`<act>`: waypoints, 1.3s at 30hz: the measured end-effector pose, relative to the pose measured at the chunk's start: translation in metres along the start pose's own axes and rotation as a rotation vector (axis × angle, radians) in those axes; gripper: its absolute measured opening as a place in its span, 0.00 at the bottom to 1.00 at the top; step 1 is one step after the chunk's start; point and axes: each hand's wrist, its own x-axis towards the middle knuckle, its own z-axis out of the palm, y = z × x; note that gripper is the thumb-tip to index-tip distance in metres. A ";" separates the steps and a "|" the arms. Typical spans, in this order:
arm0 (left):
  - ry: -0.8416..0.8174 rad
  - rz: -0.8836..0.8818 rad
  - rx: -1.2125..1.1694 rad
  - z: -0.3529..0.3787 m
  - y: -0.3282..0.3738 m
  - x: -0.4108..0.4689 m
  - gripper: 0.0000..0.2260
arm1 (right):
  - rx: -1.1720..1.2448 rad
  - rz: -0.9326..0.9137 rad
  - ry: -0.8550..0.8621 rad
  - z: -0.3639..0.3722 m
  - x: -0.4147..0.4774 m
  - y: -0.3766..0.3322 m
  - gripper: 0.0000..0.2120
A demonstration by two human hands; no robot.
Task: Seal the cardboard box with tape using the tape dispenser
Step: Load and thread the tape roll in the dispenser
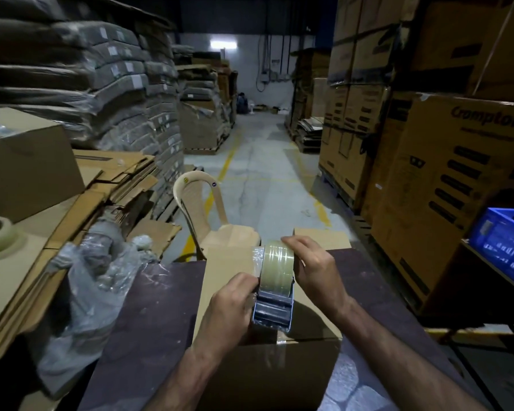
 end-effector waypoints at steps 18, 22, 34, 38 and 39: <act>-0.199 -0.019 0.130 0.003 -0.021 -0.004 0.14 | 0.056 0.056 -0.043 0.024 -0.018 -0.005 0.17; -0.165 -0.094 -0.025 -0.001 -0.020 -0.003 0.16 | 0.081 0.080 -0.045 0.027 -0.018 -0.011 0.16; 0.041 -0.387 -0.288 -0.004 0.002 -0.016 0.12 | 0.087 0.136 -0.167 0.022 -0.019 -0.008 0.26; 0.029 -0.442 -0.301 0.000 0.004 -0.015 0.16 | 0.119 0.299 -0.077 0.014 -0.031 -0.014 0.22; 0.026 -0.462 -0.303 0.000 0.004 -0.014 0.17 | 0.134 0.379 -0.038 0.012 -0.036 -0.019 0.21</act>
